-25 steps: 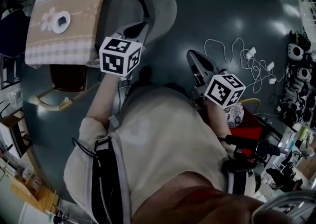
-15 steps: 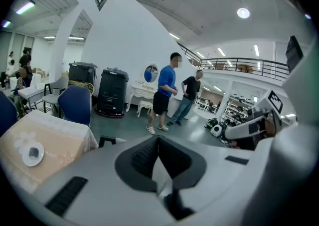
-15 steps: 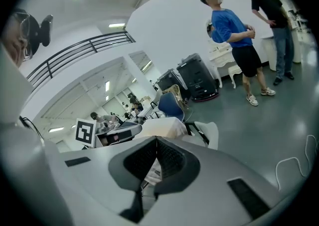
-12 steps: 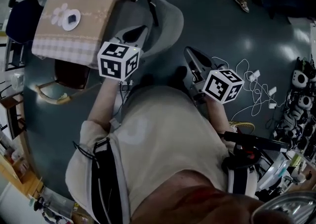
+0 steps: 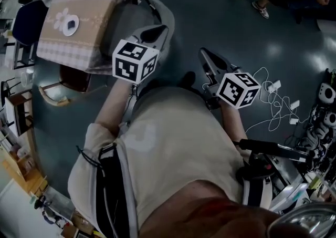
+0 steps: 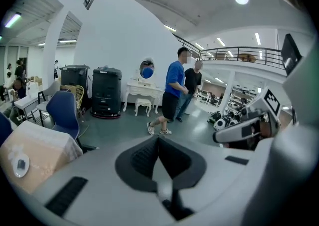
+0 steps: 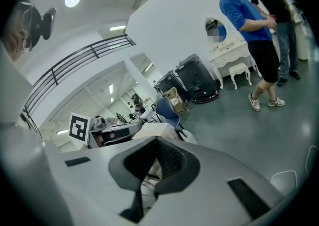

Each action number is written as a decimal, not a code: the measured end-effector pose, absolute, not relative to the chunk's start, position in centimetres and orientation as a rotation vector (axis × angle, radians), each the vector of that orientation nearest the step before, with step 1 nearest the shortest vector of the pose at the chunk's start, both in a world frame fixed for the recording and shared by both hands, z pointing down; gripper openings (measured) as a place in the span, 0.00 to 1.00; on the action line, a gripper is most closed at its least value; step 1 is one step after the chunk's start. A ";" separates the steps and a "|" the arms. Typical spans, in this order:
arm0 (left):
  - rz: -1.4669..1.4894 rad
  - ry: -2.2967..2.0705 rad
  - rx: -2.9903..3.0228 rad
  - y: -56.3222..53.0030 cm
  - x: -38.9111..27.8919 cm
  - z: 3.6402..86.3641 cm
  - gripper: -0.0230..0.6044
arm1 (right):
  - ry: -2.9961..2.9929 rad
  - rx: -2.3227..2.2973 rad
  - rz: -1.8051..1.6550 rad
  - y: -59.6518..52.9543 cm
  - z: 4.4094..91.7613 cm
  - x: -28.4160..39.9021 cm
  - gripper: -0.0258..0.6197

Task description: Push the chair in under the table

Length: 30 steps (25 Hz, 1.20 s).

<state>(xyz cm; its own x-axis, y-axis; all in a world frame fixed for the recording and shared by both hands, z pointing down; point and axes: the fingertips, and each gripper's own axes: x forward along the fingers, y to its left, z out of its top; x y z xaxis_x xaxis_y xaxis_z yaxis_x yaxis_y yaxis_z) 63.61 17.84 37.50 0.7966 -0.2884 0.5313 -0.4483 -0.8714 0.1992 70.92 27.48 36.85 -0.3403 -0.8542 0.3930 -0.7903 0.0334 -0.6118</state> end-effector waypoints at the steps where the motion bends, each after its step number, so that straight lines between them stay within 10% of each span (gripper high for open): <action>1: 0.723 -0.562 2.675 18.2 64.7 37.3 0.05 | 2.187 -1.738 -1.209 27.7 36.8 72.0 0.06; 30: 0.623 -0.633 2.651 5.1 81.4 37.7 0.05 | 2.215 -1.631 -1.283 16.5 37.0 88.0 0.06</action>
